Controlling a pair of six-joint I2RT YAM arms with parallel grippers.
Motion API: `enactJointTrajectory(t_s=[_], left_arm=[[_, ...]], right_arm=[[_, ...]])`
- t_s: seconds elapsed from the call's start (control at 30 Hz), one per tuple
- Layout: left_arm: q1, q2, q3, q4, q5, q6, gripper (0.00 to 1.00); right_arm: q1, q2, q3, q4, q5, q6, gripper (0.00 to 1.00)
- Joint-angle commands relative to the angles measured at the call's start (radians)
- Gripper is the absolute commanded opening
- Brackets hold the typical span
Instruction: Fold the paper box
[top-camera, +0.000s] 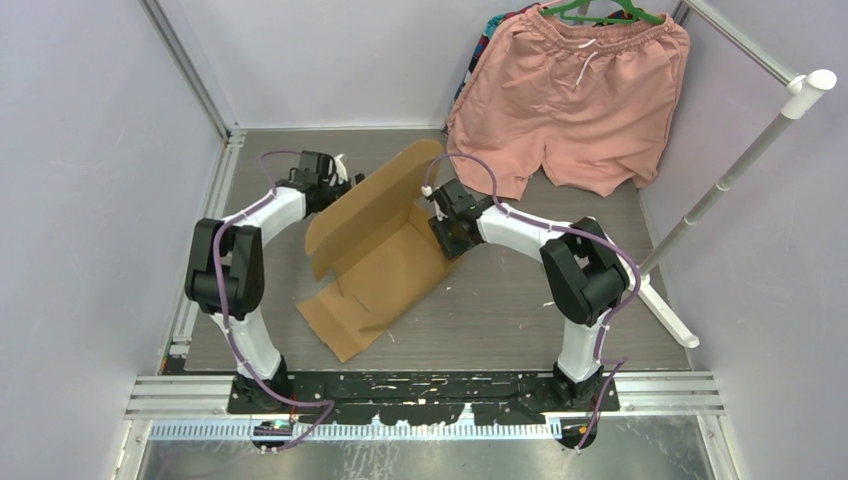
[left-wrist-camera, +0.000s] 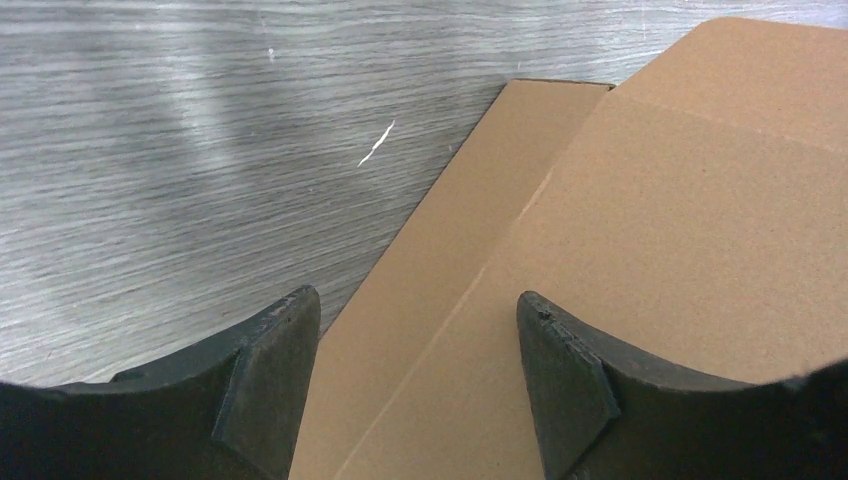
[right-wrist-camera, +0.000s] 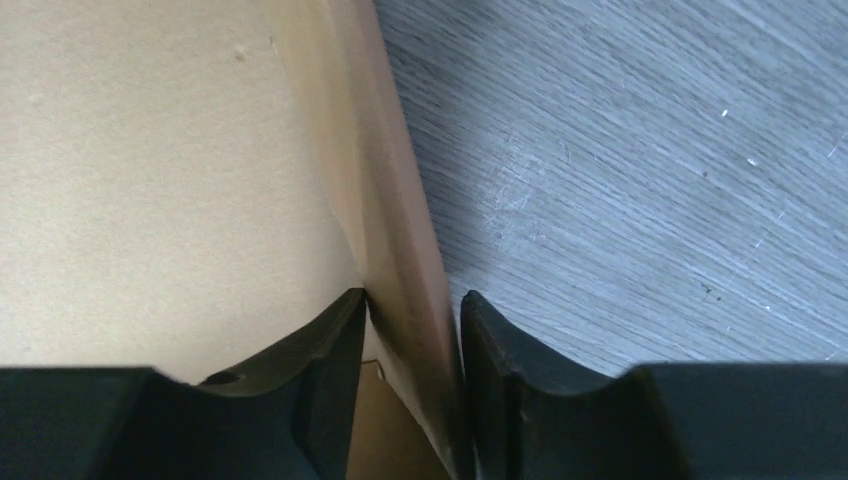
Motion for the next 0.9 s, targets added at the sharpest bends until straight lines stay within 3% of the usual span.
enactJointTrajectory(t_s=[0.0,0.2,0.43,0.57,0.87], left_arm=[[-0.029,0.014,0.052,0.014,0.060,0.031,0.72],[-0.042,0.035,0.070,0.005,0.070,0.045,0.72],[-0.052,0.049,0.085,-0.005,0.076,0.058,0.72],[-0.056,0.051,0.091,-0.014,0.077,0.066,0.72],[-0.059,0.060,0.107,-0.034,0.084,0.083,0.72]], right_arm=[[0.010,0.002,0.065,0.041,-0.004,-0.039,0.49],[0.011,0.032,0.077,0.065,-0.002,-0.062,0.55],[0.009,0.083,0.133,0.096,-0.009,-0.070,0.55],[0.010,0.102,0.160,0.128,-0.020,-0.065,0.61],[0.008,0.151,0.200,0.164,-0.016,-0.055,0.39]])
